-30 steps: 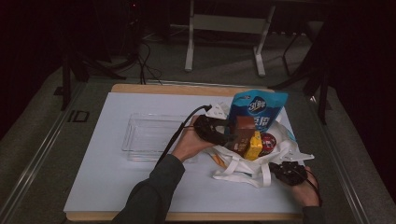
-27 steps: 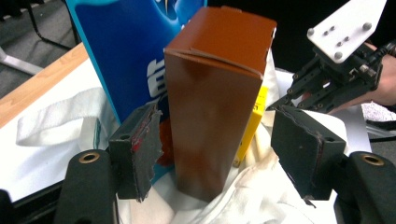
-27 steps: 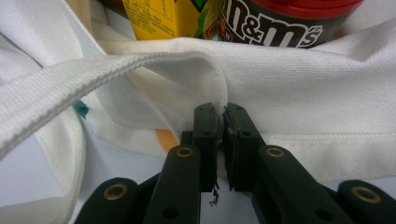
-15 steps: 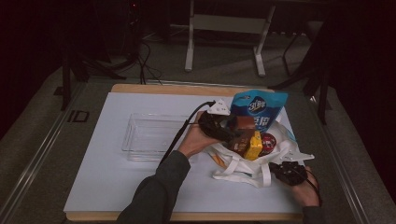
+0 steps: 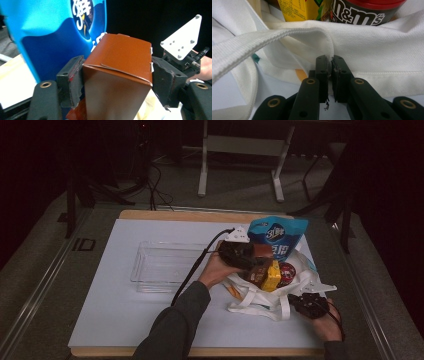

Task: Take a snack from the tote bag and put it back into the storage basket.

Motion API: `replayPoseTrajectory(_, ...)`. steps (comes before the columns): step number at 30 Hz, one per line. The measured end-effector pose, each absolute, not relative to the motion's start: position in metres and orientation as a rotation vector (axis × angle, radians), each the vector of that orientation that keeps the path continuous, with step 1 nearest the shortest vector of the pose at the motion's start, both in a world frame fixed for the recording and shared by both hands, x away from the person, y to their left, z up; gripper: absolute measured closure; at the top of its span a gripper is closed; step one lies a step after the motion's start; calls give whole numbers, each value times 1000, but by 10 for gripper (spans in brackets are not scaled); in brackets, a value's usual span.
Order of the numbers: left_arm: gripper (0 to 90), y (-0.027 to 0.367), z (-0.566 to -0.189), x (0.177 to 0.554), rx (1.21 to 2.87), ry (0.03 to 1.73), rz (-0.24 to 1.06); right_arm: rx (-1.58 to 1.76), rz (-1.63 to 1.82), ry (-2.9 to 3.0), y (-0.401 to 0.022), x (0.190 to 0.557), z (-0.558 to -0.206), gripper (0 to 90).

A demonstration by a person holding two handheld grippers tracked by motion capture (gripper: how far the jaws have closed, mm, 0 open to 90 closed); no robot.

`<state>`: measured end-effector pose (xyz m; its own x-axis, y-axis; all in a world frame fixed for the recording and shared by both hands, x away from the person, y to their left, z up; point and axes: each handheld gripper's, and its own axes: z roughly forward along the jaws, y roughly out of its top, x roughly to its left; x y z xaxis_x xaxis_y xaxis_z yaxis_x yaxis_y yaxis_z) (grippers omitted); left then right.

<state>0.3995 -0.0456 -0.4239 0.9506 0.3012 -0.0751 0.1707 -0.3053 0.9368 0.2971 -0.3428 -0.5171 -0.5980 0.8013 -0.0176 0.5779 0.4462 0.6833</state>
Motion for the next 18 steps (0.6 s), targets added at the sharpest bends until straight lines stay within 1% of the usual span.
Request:
replayPoseTrajectory(6, 343, -51, -426, 399, 1877, 361, 149, 1175, 929, 2363, -343, 297, -517, 839)
replayPoseTrajectory(15, 342, -54, -431, 403, 1843, 358, 110, 1177, 931, 2363, -343, 297, -517, 838)
replayPoseTrajectory(18, 347, -57, -431, 400, 1857, 350, 119, 1176, 932, 2364, -344, 297, -518, 838)
